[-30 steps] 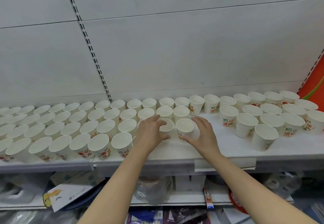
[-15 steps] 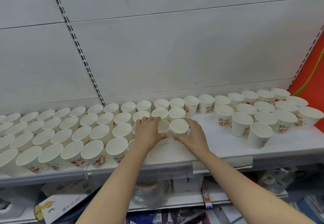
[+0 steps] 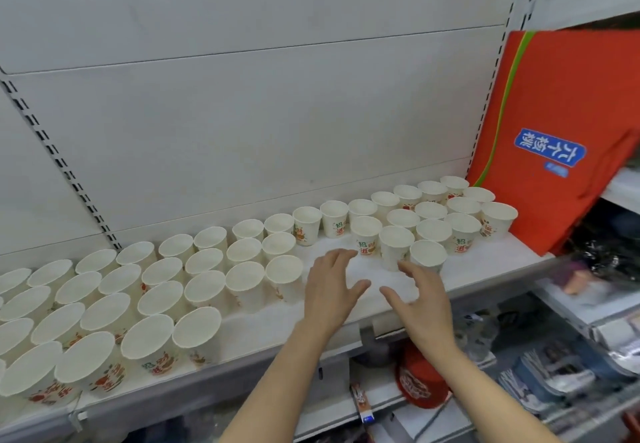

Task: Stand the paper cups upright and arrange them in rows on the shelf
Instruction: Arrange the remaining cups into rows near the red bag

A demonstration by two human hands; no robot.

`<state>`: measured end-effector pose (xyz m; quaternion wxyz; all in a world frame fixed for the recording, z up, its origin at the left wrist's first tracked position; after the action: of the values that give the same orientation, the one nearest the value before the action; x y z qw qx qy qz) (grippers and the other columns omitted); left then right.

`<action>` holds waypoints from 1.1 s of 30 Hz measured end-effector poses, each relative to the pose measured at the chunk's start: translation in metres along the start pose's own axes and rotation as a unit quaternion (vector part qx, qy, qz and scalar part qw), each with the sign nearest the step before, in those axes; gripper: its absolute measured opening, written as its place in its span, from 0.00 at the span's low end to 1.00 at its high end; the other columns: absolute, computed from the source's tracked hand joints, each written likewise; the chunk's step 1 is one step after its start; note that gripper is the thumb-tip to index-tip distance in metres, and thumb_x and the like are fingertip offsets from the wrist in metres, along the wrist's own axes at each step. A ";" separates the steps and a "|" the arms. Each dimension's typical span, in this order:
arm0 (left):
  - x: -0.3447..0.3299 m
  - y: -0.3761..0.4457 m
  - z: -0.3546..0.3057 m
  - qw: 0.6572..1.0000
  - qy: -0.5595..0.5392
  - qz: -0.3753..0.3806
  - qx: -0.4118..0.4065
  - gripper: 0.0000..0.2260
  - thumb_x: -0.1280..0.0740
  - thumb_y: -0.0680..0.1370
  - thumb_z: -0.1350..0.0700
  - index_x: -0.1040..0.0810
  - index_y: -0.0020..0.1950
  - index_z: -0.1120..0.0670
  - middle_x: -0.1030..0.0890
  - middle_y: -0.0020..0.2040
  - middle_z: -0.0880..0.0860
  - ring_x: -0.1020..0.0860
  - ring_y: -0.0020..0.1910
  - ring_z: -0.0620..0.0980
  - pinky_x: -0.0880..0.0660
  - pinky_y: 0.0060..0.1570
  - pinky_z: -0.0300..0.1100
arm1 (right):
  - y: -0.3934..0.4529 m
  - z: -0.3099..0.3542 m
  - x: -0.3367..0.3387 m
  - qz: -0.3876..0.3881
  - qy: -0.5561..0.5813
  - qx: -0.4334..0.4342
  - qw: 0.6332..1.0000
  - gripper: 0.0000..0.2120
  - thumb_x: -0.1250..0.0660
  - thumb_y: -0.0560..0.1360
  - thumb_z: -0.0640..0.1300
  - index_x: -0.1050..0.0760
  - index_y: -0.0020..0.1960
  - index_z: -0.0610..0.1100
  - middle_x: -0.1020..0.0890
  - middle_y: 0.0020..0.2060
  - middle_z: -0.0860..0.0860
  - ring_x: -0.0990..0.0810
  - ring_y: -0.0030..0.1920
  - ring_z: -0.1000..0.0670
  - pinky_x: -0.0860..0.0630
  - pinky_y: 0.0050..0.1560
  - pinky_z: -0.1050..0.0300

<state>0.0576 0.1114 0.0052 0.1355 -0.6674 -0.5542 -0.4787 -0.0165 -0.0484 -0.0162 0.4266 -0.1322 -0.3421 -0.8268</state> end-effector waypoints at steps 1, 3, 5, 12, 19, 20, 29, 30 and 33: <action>-0.009 0.007 -0.009 1.000 0.003 0.009 -0.005 0.24 0.31 0.75 0.44 0.29 0.69 0.47 0.28 0.68 0.47 0.31 0.65 0.50 0.34 0.64 0.42 | 0.003 -0.008 0.011 -0.017 -0.012 0.003 1.000 0.23 0.25 0.69 0.51 0.25 0.62 0.47 0.22 0.56 0.53 0.27 0.58 0.50 0.29 0.57 0.54; -0.026 0.024 -0.027 1.000 0.003 0.017 -0.014 0.23 0.31 0.75 0.46 0.29 0.69 0.47 0.28 0.67 0.47 0.30 0.64 0.50 0.33 0.63 0.43 | 0.011 -0.022 0.029 -0.043 -0.033 0.004 0.999 0.23 0.24 0.68 0.49 0.25 0.60 0.47 0.21 0.55 0.52 0.28 0.57 0.51 0.30 0.55 0.56; -0.042 0.041 -0.043 0.999 -0.008 0.030 -0.010 0.22 0.31 0.76 0.47 0.29 0.69 0.47 0.30 0.68 0.48 0.31 0.65 0.50 0.32 0.64 0.43 | 0.020 -0.035 0.045 -0.057 -0.034 -0.001 0.998 0.22 0.24 0.68 0.48 0.24 0.60 0.47 0.22 0.56 0.52 0.29 0.58 0.52 0.29 0.57 0.55; -0.062 0.057 -0.046 0.996 -0.047 0.003 0.079 0.09 0.29 0.74 0.47 0.18 0.49 0.50 0.29 0.66 0.48 0.27 0.62 0.48 0.29 0.53 0.42 | 0.046 -0.073 0.058 0.002 -0.005 0.022 1.000 0.24 0.24 0.67 0.48 0.26 0.61 0.50 0.25 0.57 0.54 0.28 0.59 0.50 0.26 0.56 0.48; -0.024 0.020 -0.034 0.977 -0.126 -0.110 0.136 0.09 0.23 0.68 0.45 0.20 0.37 0.48 0.26 0.61 0.44 0.25 0.54 0.41 0.25 0.52 0.41 | 0.056 -0.077 0.050 0.077 0.031 0.057 0.995 0.17 0.23 0.67 0.43 0.22 0.53 0.49 0.26 0.59 0.55 0.29 0.62 0.52 0.30 0.64 0.52; -0.015 0.013 -0.032 0.973 -0.132 -0.123 0.146 0.10 0.23 0.68 0.45 0.20 0.36 0.48 0.26 0.61 0.44 0.25 0.54 0.40 0.24 0.52 0.40 | 0.056 -0.075 0.048 0.083 0.037 0.053 0.994 0.15 0.23 0.67 0.42 0.22 0.50 0.49 0.26 0.58 0.55 0.29 0.62 0.53 0.29 0.63 0.51; 0.062 -0.056 0.011 0.951 -0.138 -0.187 0.202 0.12 0.22 0.65 0.44 0.20 0.33 0.49 0.23 0.62 0.44 0.26 0.62 0.40 0.27 0.60 0.43 | 0.019 -0.014 0.014 0.103 0.103 0.095 0.985 0.09 0.22 0.66 0.42 0.22 0.43 0.47 0.24 0.57 0.53 0.26 0.59 0.51 0.26 0.59 0.51; 0.071 -0.066 0.018 0.951 -0.128 -0.189 0.208 0.11 0.22 0.66 0.45 0.20 0.33 0.49 0.23 0.63 0.45 0.26 0.62 0.41 0.27 0.60 0.44 | 0.012 -0.003 0.007 0.113 0.104 0.107 0.982 0.09 0.23 0.67 0.42 0.22 0.43 0.47 0.24 0.57 0.53 0.26 0.59 0.51 0.27 0.59 0.52; 0.098 -0.093 0.038 0.949 -0.109 -0.199 0.221 0.10 0.22 0.67 0.46 0.19 0.35 0.49 0.21 0.62 0.48 0.25 0.62 0.43 0.26 0.60 0.47 | -0.002 0.026 -0.016 0.145 0.107 0.132 0.975 0.08 0.23 0.68 0.42 0.21 0.44 0.46 0.24 0.58 0.51 0.27 0.61 0.51 0.32 0.59 0.59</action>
<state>-0.0117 0.2312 0.0306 0.1207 -0.5451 -0.7789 -0.2855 -0.0103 -0.0201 -0.0055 0.5901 -0.0337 -0.3773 -0.7130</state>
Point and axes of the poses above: each hand's wrist, its own y-axis towards the middle knuckle, its own x-axis out of the back of the hand, z = x × y, the point moved 5 cm from there along y, towards the middle knuckle
